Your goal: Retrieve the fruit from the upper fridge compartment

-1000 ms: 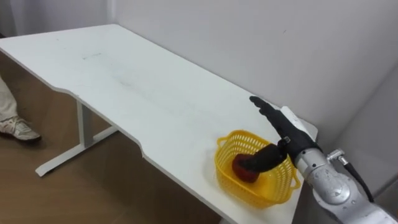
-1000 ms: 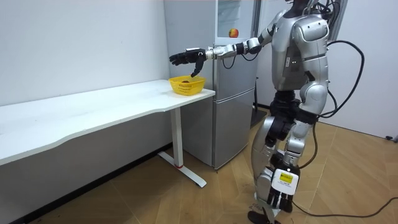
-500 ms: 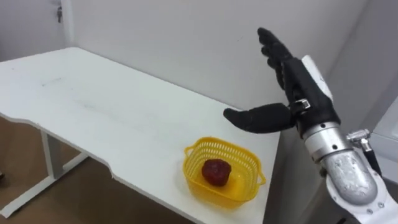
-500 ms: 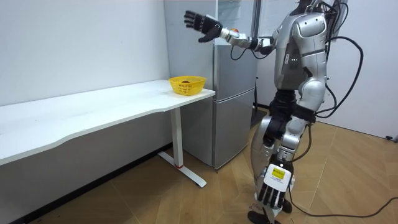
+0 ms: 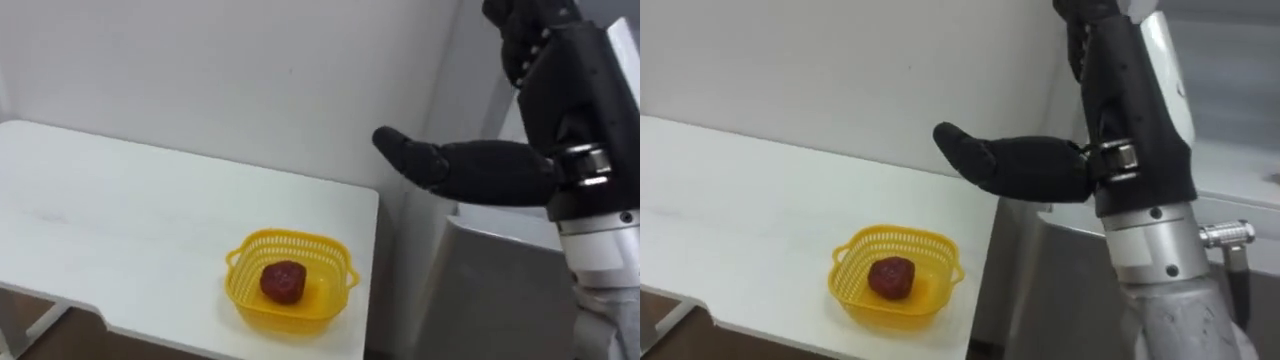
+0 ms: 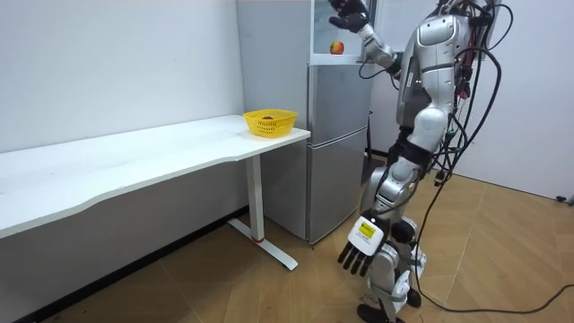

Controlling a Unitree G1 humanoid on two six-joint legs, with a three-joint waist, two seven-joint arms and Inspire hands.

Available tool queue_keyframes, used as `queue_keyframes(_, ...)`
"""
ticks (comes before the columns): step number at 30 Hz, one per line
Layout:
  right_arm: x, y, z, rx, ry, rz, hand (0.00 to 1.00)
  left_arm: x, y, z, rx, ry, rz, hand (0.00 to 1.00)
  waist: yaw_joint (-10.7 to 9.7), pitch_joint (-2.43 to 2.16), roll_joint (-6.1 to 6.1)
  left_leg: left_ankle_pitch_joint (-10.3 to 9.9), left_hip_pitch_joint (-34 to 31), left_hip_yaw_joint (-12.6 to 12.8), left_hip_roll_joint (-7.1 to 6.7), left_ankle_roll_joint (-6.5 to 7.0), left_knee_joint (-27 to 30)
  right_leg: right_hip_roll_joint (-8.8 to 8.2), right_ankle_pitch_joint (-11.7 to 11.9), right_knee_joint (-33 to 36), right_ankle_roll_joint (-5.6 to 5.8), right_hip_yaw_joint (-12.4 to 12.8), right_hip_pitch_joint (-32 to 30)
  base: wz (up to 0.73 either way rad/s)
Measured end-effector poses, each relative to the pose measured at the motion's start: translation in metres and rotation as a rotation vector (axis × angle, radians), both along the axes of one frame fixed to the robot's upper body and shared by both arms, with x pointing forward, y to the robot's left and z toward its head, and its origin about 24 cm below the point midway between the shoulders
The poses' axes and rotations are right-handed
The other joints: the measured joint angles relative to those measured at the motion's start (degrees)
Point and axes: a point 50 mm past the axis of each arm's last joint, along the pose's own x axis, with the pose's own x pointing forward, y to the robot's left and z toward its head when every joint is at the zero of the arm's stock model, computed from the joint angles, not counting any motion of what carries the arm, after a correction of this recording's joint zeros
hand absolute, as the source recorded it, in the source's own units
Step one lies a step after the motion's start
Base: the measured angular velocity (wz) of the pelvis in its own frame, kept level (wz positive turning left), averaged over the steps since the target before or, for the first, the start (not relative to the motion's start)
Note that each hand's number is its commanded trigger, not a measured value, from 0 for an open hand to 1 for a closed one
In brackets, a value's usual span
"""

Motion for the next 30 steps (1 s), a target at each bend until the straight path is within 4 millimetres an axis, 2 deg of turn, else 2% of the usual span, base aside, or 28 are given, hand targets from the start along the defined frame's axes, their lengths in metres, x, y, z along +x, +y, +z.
queue_keyframes(4,-0.013,-0.008,0.002,0.002,-0.063,-0.035,0.00,-0.001,-0.002,-0.001,-0.011,-0.001,-0.001,0.00,-1.9,-0.09,0.65,-0.1,0.3,1.0,0.31,-0.17,-0.5,0.22,0.0,0.0,-0.01,1.3,-0.1,-0.17)
queue_keyframes(6,-0.017,-0.014,0.004,-0.002,-0.090,-0.075,0.00,-0.004,-0.004,-0.001,-0.015,0.007,0.002,0.00,-3.2,-0.28,0.95,0.0,0.5,1.5,0.33,-0.23,-0.8,0.31,0.1,0.1,-0.11,2.3,-0.3,-0.14)
queue_keyframes(10,-0.024,-0.026,0.003,0.024,-0.110,-0.147,0.00,-0.003,-0.004,-0.002,-0.018,0.005,0.001,0.00,-4.2,-0.41,0.95,0.0,1.1,2.4,0.40,-0.23,-0.9,0.50,0.1,0.1,-0.14,3.0,-0.5,-0.14)
queue_keyframes(12,-0.027,-0.029,0.003,0.032,-0.127,-0.177,0.00,-0.005,-0.004,-0.003,-0.022,0.012,0.003,0.00,-4.8,-0.44,0.86,0.0,1.5,2.8,0.42,-0.23,-1.1,0.61,0.1,0.3,-0.16,4.2,-0.6,-0.15)
queue_keyframes(17,-0.031,-0.035,0.006,0.057,-0.170,-0.209,0.00,-0.005,-0.005,-0.004,-0.031,0.012,0.000,0.00,-5.1,-0.45,0.83,0.0,2.7,4.2,0.66,-0.23,-2.1,1.01,0.1,0.8,-0.17,5.8,-1.1,-0.19)
queue_keyframes(26,-0.041,-0.050,0.006,0.055,-0.251,-0.339,0.00,-0.003,-0.005,-0.004,-0.036,0.006,-0.004,0.00,-6.4,-0.32,1.32,-0.1,3.0,4.4,0.78,-0.29,-2.4,1.39,0.1,0.9,-0.18,7.3,-1.3,-0.04)
queue_keyframes(30,-0.042,-0.055,0.003,0.055,-0.248,-0.374,0.00,-0.005,-0.006,-0.005,-0.037,0.013,-0.001,0.00,-6.3,-0.17,1.58,-0.1,3.1,4.5,0.83,-0.31,-2.5,1.59,0.2,1.0,-0.34,8.4,-1.5,-0.11)
